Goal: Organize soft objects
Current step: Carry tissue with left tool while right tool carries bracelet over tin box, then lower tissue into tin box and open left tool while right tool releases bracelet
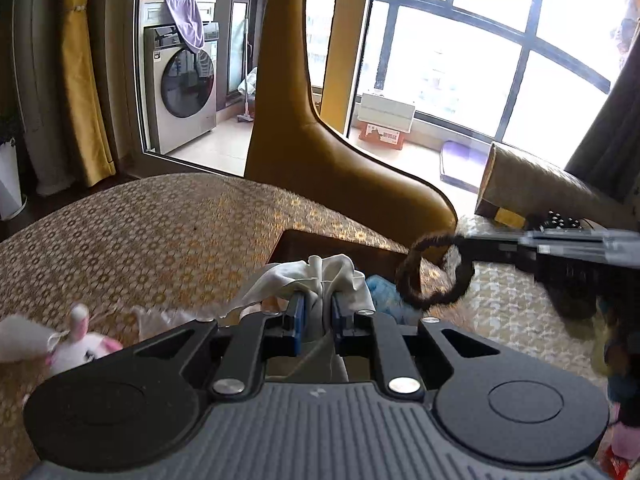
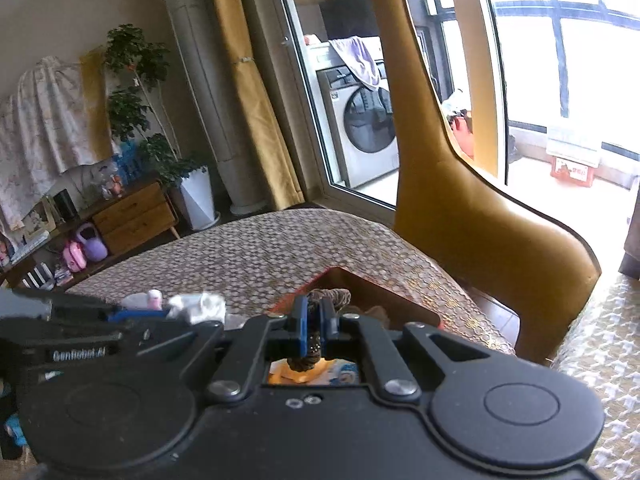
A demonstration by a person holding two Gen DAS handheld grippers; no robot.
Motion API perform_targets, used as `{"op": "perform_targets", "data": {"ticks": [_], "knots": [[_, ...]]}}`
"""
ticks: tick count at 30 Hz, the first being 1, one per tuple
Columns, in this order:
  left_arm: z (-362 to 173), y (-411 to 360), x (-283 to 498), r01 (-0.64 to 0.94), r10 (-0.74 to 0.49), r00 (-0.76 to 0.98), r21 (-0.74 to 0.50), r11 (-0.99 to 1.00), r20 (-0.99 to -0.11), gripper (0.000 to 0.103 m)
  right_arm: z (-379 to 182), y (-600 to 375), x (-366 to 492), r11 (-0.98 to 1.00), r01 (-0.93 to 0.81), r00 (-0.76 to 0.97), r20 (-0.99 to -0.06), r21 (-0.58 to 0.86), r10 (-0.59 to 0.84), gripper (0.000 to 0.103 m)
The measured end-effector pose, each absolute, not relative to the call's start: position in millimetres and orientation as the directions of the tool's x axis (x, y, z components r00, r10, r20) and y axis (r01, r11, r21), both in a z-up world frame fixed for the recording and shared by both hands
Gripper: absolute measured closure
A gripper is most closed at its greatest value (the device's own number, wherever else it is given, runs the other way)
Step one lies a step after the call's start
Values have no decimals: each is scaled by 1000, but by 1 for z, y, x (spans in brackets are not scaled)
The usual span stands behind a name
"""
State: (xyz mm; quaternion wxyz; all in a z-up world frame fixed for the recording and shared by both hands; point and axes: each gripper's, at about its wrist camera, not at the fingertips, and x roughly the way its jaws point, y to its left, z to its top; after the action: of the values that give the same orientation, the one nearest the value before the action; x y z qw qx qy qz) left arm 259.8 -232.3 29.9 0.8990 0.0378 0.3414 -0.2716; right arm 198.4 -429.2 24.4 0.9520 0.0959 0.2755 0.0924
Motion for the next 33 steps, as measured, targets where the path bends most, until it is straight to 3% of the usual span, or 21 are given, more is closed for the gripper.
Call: {"op": "perform_targets", "data": {"ticks": [25, 33], "knots": [[-46, -300, 346, 496, -421, 543, -127, 859, -727, 89, -53, -439, 255, 960, -83, 721, -648, 268, 244, 97], [-63, -304, 350, 495, -395, 520, -109, 862, -758, 89, -60, -435, 254, 970, -97, 702, -676, 221, 224, 89]]}}
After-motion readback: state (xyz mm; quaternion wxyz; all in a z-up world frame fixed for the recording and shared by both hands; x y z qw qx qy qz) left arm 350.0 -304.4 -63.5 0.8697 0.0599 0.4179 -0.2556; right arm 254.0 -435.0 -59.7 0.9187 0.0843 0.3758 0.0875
